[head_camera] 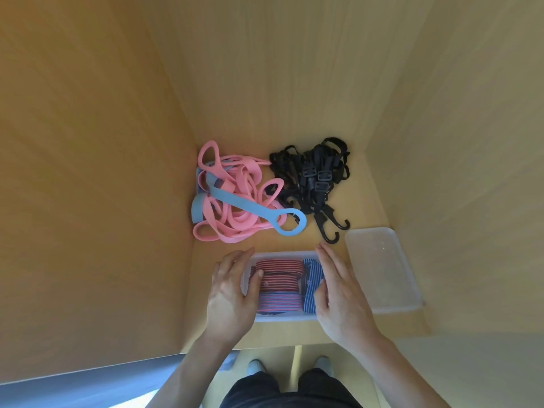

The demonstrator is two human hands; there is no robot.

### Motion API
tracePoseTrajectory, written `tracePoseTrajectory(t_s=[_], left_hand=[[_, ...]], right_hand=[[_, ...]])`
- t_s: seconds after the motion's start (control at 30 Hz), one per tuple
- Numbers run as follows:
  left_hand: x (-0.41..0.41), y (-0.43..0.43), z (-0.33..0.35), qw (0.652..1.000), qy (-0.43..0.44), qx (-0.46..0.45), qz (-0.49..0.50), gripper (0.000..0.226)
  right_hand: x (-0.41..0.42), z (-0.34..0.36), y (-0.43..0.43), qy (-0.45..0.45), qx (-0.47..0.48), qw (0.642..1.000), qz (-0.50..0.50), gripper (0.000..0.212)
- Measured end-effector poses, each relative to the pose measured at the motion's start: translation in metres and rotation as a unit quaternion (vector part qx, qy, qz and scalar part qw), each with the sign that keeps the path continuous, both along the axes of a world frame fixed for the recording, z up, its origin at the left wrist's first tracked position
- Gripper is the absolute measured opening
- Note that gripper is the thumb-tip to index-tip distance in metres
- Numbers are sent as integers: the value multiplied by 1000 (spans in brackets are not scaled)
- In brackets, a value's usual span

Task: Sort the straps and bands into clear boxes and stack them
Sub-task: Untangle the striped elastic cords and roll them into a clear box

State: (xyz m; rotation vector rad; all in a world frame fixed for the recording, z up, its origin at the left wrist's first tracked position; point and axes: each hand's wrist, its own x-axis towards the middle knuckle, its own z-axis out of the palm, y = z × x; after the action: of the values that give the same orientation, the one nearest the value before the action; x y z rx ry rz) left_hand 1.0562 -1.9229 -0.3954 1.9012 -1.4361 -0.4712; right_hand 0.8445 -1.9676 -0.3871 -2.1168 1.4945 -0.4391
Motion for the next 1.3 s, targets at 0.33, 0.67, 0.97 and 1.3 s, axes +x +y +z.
tracePoseTrajectory(t_s=[0.33,0.67,0.97,1.3], left_hand=[[-2,-7,6,980,-129,16,-153,49],[3,-12,2,973,-95,52,-202,66],[6,-14,-1,969,-110,54,-213,65],[16,-20,-2,970,-71,57,-224,59]], right_hand=[[-6,-5,-9,45,2,998,51,62],[-4,-7,-17,20,41,996,80,69],[-3,-12,-15,-112,54,991,56,65],[-15,7,-24,173,-53,954,239,106]])
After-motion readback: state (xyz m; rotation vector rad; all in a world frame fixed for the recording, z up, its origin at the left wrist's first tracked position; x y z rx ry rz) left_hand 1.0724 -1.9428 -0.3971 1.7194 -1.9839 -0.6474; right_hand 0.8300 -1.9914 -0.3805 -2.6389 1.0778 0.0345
